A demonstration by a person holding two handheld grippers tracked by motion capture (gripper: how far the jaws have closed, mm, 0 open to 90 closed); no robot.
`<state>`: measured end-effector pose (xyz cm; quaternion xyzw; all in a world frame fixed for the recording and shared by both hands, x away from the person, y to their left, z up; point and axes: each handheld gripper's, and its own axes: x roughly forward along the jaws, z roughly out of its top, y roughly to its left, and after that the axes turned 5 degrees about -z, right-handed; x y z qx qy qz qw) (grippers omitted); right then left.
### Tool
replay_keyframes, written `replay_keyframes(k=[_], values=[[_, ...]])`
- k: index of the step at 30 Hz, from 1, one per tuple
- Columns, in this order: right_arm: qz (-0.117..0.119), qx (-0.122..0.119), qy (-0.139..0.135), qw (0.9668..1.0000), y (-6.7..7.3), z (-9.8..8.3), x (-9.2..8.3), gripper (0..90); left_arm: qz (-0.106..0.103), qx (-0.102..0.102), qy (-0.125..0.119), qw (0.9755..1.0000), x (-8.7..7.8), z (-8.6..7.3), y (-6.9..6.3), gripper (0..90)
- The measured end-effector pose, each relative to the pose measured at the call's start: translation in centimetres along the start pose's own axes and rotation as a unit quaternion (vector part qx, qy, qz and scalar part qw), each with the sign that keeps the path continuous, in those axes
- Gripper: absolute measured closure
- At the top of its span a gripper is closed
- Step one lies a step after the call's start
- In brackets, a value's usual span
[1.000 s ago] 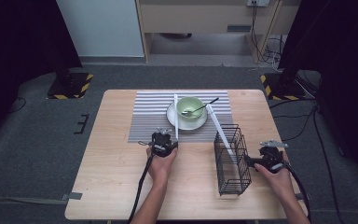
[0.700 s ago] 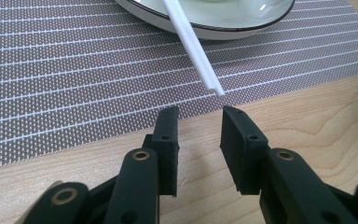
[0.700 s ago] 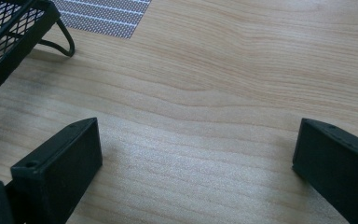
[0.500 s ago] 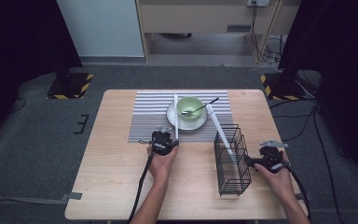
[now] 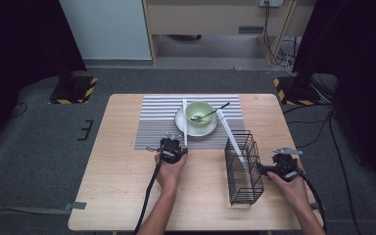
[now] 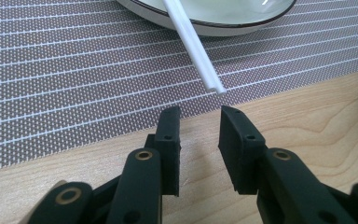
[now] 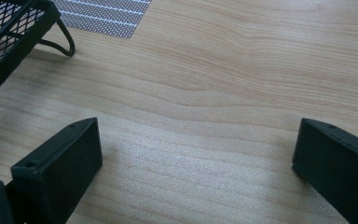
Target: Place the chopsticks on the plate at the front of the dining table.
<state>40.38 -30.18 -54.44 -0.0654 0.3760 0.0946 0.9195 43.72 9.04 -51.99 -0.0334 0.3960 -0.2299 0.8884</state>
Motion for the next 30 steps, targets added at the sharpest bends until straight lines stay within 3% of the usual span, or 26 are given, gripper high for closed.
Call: replay_keyframes(k=[22,30], values=[[0.0,-0.001,0.0,1.0,-0.01,-0.01,-0.01,1.5,-0.003,-0.018,-0.005,0.9998,0.2,0.55,0.59,68.9],[0.0,-0.001,0.0,1.0,-0.01,-0.01,0.0,1.5,-0.005,-0.015,-0.003,0.9999,0.23,0.42,0.34,68.8]])
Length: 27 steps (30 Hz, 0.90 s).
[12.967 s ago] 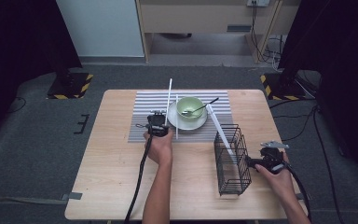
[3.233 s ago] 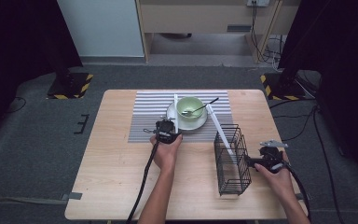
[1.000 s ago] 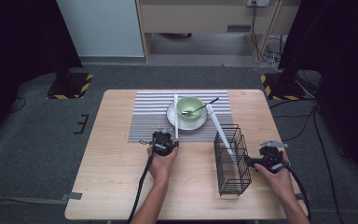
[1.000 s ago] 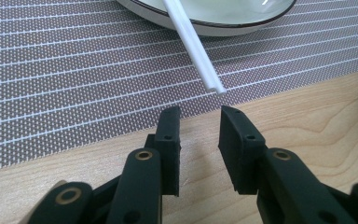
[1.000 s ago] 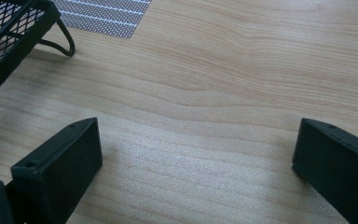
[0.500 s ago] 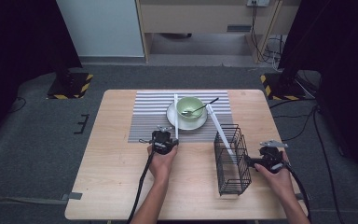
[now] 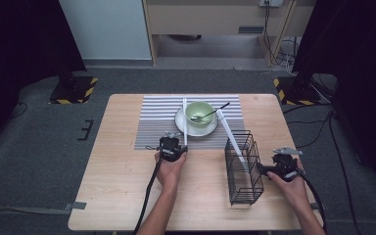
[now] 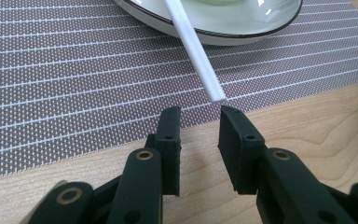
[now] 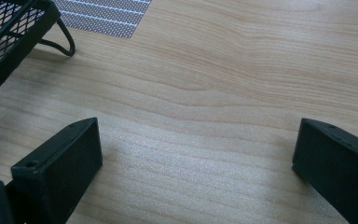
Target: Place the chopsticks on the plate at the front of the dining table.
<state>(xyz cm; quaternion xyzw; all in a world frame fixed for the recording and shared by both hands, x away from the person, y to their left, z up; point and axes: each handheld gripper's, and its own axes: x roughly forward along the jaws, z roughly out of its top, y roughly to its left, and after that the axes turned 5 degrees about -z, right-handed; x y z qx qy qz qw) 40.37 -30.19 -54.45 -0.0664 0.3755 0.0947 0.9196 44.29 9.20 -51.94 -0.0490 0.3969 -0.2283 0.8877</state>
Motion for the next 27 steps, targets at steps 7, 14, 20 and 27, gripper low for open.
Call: replay_keyframes(k=[7,14,20,27], values=[[0.001,0.0,0.0,1.0,0.0,0.0,0.0,1.4,0.004,0.006,-0.001,1.0,-0.6,-0.1,0.3,67.8],[0.001,0.0,0.0,1.0,0.0,0.0,0.0,1.3,0.005,0.026,-0.01,0.9996,-1.5,0.5,0.3,65.3],[0.001,0.0,0.001,1.0,0.0,0.0,0.0,1.3,0.002,0.041,-0.024,0.9989,-2.2,1.1,0.6,57.6],[0.001,0.0,0.001,1.0,0.0,0.0,0.0,1.3,0.012,0.075,-0.045,0.9961,-3.4,2.0,0.8,36.3]])
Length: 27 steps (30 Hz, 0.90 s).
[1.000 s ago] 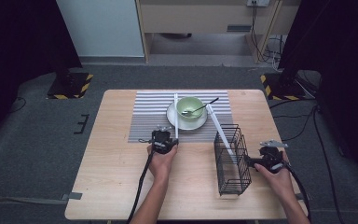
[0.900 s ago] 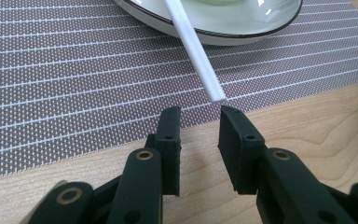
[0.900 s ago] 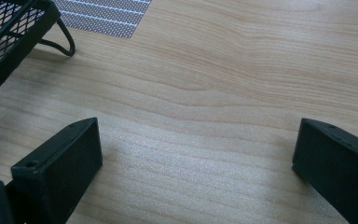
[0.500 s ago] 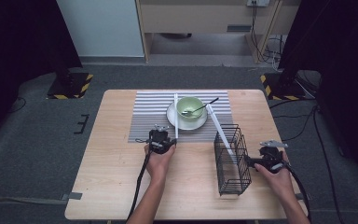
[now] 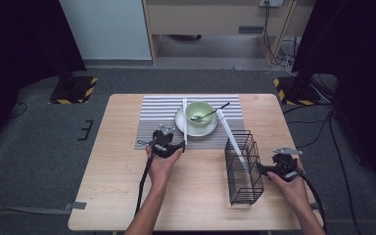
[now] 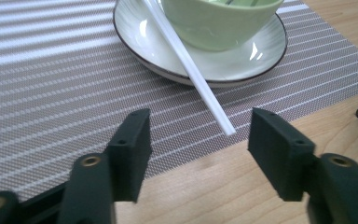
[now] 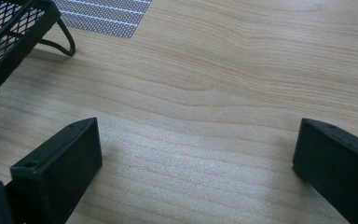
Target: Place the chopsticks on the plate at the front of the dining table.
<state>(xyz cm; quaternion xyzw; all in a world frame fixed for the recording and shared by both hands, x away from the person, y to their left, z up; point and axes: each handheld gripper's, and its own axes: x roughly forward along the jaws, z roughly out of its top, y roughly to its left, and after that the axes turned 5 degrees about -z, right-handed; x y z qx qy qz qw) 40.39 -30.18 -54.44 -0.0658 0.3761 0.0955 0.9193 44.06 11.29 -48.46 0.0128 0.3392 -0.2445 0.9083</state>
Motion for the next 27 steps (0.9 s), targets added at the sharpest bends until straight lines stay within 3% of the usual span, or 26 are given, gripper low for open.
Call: replay_keyframes(k=[7,11,18,22,27], values=[[0.0,0.0,0.0,1.0,0.0,0.0,0.0,1.3,-0.001,0.011,-0.011,0.9999,-1.1,0.5,1.0,24.8],[0.0,0.0,0.0,1.0,0.0,0.0,0.0,1.2,-0.001,0.022,-0.009,0.9997,-1.6,0.5,1.4,21.0],[0.0,0.0,0.0,1.0,0.0,0.0,0.0,1.2,-0.007,0.025,-0.006,0.9997,-2.3,0.4,2.4,9.9],[0.0,-0.001,0.0,1.0,0.0,0.0,0.0,1.2,-0.006,0.035,-0.004,0.9994,-2.8,0.2,2.8,6.0],[0.0,0.0,0.0,1.0,0.0,0.0,0.0,1.1,-0.011,0.031,-0.01,0.9994,-3.7,-0.2,3.4,4.6]])
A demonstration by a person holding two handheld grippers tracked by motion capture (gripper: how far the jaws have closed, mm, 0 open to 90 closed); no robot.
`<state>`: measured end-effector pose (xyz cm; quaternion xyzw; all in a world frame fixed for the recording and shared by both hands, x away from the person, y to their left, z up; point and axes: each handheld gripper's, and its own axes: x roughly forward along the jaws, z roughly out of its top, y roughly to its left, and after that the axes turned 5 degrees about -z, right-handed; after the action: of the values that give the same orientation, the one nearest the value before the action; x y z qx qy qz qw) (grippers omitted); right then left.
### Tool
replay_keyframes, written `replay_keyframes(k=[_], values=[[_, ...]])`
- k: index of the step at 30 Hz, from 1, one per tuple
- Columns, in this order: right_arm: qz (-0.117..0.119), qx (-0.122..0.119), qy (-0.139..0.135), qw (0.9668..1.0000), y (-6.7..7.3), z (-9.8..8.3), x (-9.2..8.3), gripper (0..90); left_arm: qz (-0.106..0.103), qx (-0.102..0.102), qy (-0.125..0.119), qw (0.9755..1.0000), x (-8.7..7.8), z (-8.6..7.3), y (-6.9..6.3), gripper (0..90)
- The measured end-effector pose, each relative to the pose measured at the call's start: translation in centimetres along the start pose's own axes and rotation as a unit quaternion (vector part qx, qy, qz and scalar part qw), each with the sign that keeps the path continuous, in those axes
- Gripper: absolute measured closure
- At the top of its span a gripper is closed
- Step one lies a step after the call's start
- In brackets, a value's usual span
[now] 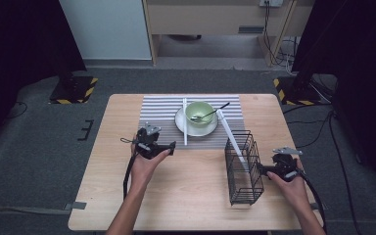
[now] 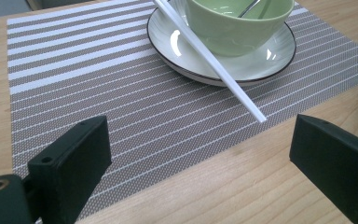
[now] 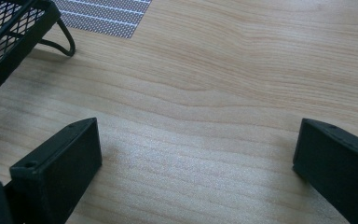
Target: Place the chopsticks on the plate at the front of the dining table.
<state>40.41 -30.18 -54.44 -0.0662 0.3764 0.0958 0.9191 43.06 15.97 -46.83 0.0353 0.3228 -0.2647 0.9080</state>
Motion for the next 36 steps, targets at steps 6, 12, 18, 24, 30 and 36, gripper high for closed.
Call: replay_keyframes(k=[6,12,18,24,30,36], values=[[0.0,0.0,0.0,1.0,0.0,0.0,0.0,1.1,0.002,-0.003,-0.003,1.0,-1.2,-0.7,0.9,4.2],[0.0,0.0,0.0,1.0,0.0,0.0,0.0,1.2,0.008,-0.008,-0.011,0.9999,-2.2,-1.0,1.8,4.2],[0.0,0.0,0.0,1.0,0.0,0.0,0.0,1.1,0.016,-0.011,-0.009,0.9998,-2.9,-2.0,2.9,4.0],[0.0,0.0,0.0,1.0,0.0,0.0,0.0,1.1,0.027,-0.012,-0.008,0.9995,-3.5,-2.8,3.7,4.0],[0.0,0.0,0.0,1.0,0.0,0.0,0.0,1.1,0.034,-0.017,-0.007,0.9993,-4.1,-3.6,4.5,3.9],[0.0,0.0,0.0,1.0,0.0,0.0,0.0,1.1,0.037,-0.021,0.001,0.9991,-4.4,-4.6,5.1,3.6]])
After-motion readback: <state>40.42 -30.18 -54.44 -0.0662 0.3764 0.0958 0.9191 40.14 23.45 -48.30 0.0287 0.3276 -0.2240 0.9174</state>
